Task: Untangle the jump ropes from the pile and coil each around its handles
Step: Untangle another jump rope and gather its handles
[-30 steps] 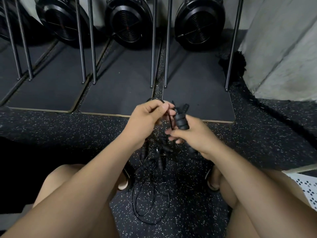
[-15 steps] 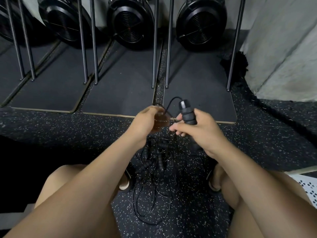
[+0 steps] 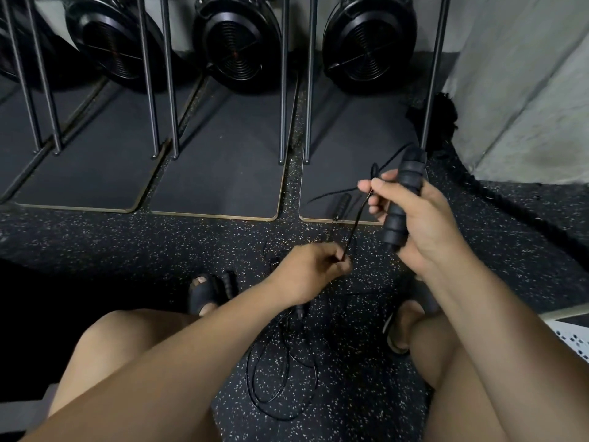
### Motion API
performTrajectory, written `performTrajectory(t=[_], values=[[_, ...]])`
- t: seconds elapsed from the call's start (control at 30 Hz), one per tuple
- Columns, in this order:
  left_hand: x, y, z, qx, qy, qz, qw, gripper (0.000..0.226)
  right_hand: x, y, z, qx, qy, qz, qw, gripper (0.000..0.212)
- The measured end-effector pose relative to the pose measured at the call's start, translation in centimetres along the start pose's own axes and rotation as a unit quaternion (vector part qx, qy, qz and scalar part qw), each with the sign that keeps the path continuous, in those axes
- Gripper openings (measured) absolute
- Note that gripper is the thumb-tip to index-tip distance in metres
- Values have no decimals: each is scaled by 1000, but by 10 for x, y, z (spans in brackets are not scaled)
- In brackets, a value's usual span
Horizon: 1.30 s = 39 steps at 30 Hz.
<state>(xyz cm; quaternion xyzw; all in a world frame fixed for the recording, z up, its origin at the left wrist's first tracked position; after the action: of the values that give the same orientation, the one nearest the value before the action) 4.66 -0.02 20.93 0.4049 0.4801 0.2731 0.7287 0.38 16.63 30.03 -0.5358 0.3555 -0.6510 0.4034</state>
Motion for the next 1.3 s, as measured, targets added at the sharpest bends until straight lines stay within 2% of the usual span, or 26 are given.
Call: performTrajectory(t=[0.13,0.23,0.3,0.4,0.63,0.77,0.87,0.97,1.1,1.2,1.3], values=[[-3,4,2,7,-6,-8,1000,15,-11,6,-8,20,31,20,999,21],[-15,12,0,18,36,49,998,13,-19,22,-12,77,57,97,991,34],[-29,16,-1,10,74,84,994,16,-18,36,-10,122,35,164,978,31],[-52,22,-1,28,130,107,985,21,-8,53,-4,150,-43,246,957,27],[-82,19,3,9,186,274,943,26,21,75,9,106,-141,350,920,30],[-90,9,4,-18,224,328,917,23,25,77,9,41,-124,435,891,27],[-95,4,4,-45,262,341,902,26,29,70,10,36,-112,377,919,26],[-93,0,3,-95,248,316,911,40,34,57,15,39,-103,307,945,29],[-62,0,1,-147,135,287,937,39,34,32,17,22,-96,185,978,26],[-39,3,2,-117,56,178,975,35,23,14,12,9,-72,122,990,22],[-15,-1,3,-75,-22,108,991,25,10,4,5,11,-45,59,997,20]])
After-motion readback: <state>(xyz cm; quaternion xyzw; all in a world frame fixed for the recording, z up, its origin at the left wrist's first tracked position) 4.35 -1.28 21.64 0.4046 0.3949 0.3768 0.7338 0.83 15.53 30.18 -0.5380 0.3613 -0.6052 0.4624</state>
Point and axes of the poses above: each hand's wrist, its own z-axis away from the middle knuckle, its own x-axis out of the palm, y = z × x, the point moved 7 cm from there along -z, towards the middle knuckle, and after that the axes turned 2 degrees about y, right-handed, at the moved point
